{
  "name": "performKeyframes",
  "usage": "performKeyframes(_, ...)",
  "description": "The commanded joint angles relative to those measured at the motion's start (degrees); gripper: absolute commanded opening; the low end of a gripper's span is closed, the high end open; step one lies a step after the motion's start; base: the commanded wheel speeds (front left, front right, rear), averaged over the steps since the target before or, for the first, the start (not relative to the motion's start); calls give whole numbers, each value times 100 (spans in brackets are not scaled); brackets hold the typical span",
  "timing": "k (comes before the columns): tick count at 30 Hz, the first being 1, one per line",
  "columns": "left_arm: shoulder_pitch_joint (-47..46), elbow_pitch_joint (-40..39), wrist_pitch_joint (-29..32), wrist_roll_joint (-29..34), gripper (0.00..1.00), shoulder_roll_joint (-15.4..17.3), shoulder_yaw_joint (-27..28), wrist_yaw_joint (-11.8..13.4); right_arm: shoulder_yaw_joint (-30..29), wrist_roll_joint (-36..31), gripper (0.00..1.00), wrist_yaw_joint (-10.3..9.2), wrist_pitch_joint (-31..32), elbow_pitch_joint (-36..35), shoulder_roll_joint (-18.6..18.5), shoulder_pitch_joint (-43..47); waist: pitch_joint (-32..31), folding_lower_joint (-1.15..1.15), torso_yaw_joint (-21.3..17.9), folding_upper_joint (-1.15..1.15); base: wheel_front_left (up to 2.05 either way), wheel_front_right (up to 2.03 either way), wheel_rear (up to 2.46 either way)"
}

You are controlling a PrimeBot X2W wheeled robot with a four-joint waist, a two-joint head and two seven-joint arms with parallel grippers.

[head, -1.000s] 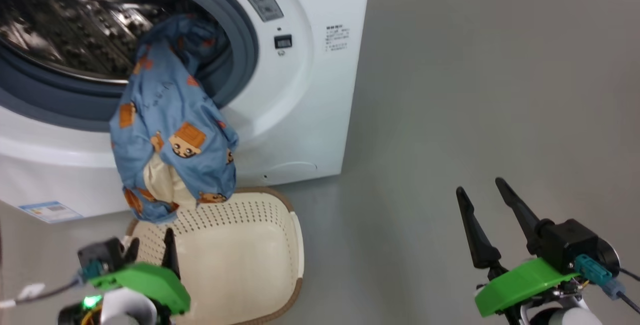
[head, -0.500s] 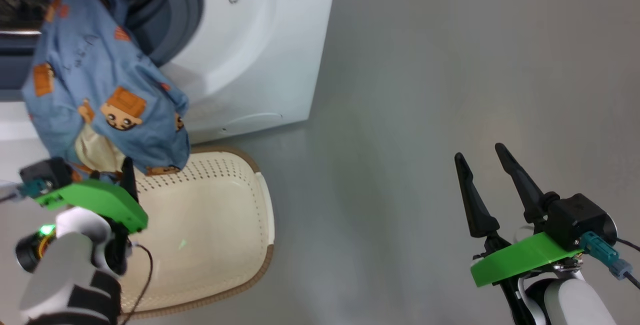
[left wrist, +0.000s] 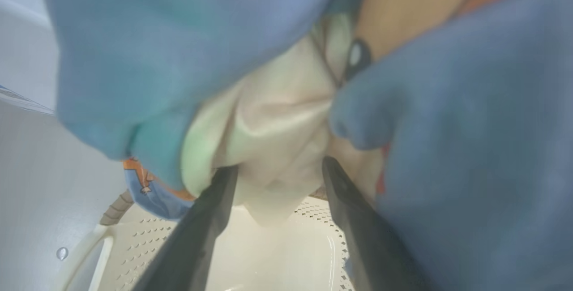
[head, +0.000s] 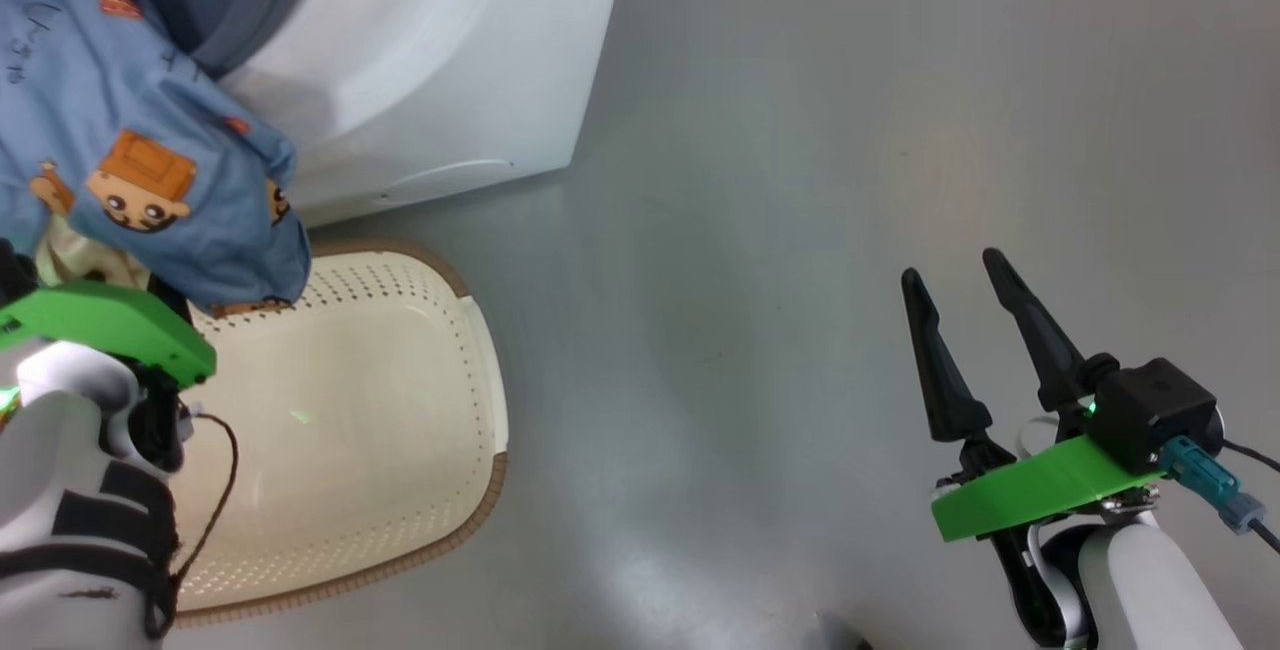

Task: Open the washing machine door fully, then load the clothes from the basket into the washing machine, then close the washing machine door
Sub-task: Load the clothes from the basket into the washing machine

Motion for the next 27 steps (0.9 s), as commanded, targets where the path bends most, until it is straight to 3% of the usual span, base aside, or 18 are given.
performKeyframes(1,-95,9,-59,-39,92,261,109,1,131,52,100,31,-72,-101,-42,-75,81,-1,-36,0,0,0,0)
performKeyframes(2,-124,45,-55,-38,80,278,97,-24,139,56,100,31,-77,-92,-42,-90,91,-1,-40,0,0,0,0)
performKeyframes(3,-152,81,-52,-35,34,297,86,-41,146,58,100,31,-81,-84,-42,-106,103,-1,-42,0,0,0,0)
performKeyframes(4,-180,114,-42,-42,0,304,80,-56,151,59,100,31,-88,-79,-42,-123,115,-1,-41,0,0,0,0)
performKeyframes(14,-361,224,89,-71,0,215,-122,-389,-1,46,100,31,-115,-62,-41,-131,104,-1,168,0,0,0,0)
performKeyframes(27,-340,-320,346,-144,0,159,-615,-502,-60,33,100,31,-15,-97,-41,-62,-192,-1,555,0,0,0,0)
